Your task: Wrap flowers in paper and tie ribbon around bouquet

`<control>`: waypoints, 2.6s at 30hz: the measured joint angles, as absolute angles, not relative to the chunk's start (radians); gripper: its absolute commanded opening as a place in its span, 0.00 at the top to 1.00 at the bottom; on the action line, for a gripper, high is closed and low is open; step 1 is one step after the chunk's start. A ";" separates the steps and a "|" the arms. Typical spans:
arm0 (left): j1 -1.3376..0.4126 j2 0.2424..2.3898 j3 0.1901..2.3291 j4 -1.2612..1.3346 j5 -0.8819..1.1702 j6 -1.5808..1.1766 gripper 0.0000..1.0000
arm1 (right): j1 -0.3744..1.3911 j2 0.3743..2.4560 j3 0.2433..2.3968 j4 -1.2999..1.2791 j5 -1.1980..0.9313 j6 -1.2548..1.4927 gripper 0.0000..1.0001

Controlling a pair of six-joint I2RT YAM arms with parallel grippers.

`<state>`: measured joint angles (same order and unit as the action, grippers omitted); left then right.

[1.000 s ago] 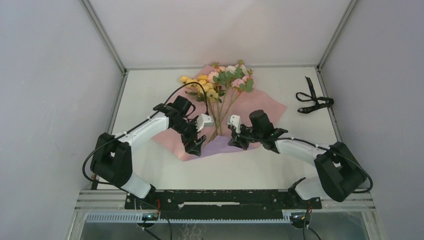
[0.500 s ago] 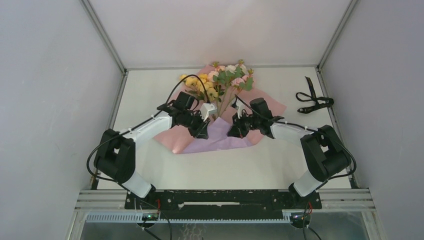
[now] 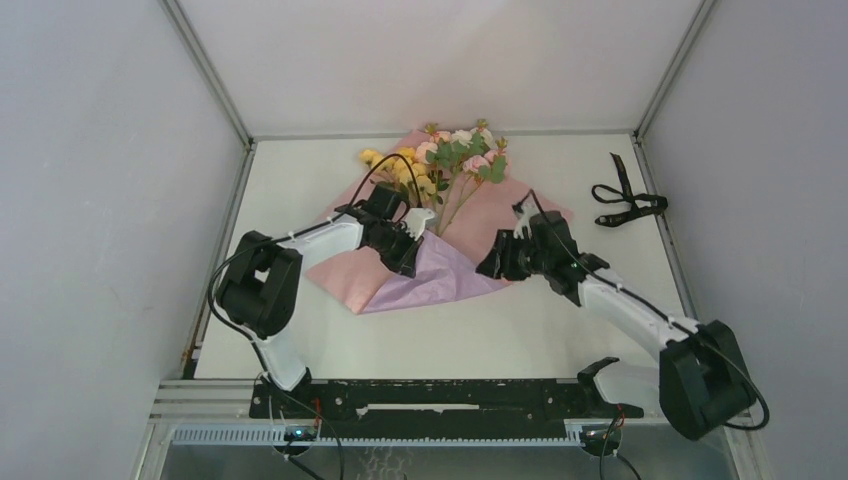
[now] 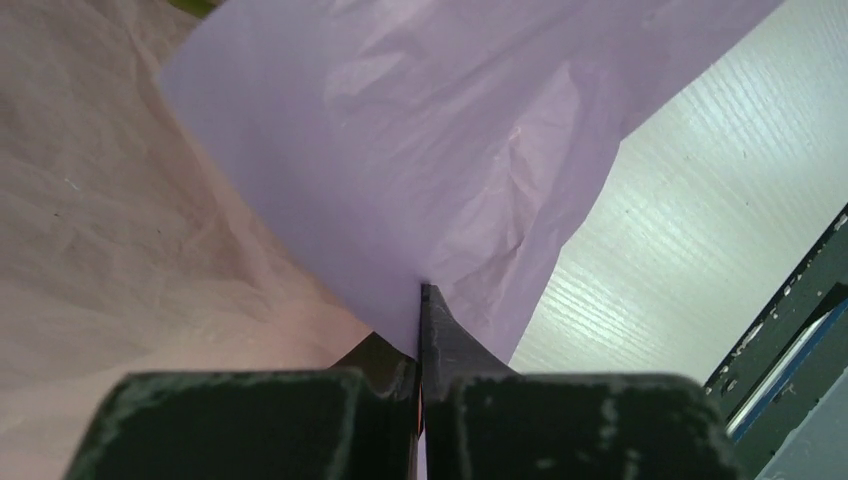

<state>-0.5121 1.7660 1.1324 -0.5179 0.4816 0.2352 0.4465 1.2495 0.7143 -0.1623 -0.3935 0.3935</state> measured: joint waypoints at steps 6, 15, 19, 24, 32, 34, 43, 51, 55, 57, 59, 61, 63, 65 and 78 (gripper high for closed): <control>-0.513 1.800 1.182 -0.526 0.477 0.217 0.95 | 0.459 1.137 0.496 -0.221 -0.255 0.726 0.00; -0.513 1.826 1.206 -0.533 0.477 0.213 0.94 | 0.505 1.182 0.457 -0.199 -0.128 0.891 0.01; -0.513 1.835 1.206 -0.534 0.477 0.213 0.95 | 0.505 1.245 0.471 -0.104 -0.093 0.924 0.30; -0.513 1.838 1.208 -0.534 0.476 0.212 0.94 | 0.503 1.265 0.446 -0.063 -0.019 0.948 0.79; -0.515 1.882 1.280 -0.544 0.440 0.173 1.00 | 0.511 1.266 0.429 -0.022 0.004 0.921 1.00; -0.515 1.908 1.308 -0.552 0.415 0.156 1.00 | 0.547 1.265 0.444 -0.050 0.049 0.895 1.00; -0.515 2.022 1.403 -0.610 0.345 0.092 1.00 | 0.755 1.232 0.634 -0.233 0.344 0.723 1.00; -0.515 2.034 1.422 -0.626 0.329 0.057 1.00 | 0.842 1.310 0.744 -0.189 0.402 0.591 0.37; -0.515 2.034 1.422 -0.625 0.331 0.051 1.00 | 0.798 1.314 0.656 -0.094 0.336 0.692 0.12; -0.515 2.034 1.422 -0.625 0.335 0.050 1.00 | 0.791 1.337 0.618 -0.076 0.316 0.739 0.05; -0.515 2.034 1.422 -0.624 0.336 0.048 1.00 | 0.801 1.374 0.599 -0.052 0.307 0.781 0.02; -0.515 2.034 1.422 -0.623 0.337 0.047 1.00 | 0.815 1.408 0.598 -0.019 0.303 0.818 0.02; -0.515 2.034 1.422 -0.622 0.337 0.043 1.00 | 0.820 1.431 0.598 0.016 0.305 0.847 0.08; -0.515 2.034 1.422 -0.620 0.339 0.041 1.00 | 0.820 1.447 0.598 0.044 0.315 0.867 0.35; -0.515 2.036 1.422 -0.599 0.343 0.041 1.00 | 0.937 1.593 0.874 -0.107 0.627 0.561 0.97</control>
<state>-0.5148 2.0361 1.4216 -0.5991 0.3428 0.0410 0.9367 1.5932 0.8742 -0.1074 0.6270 0.5606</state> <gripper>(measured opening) 0.004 0.057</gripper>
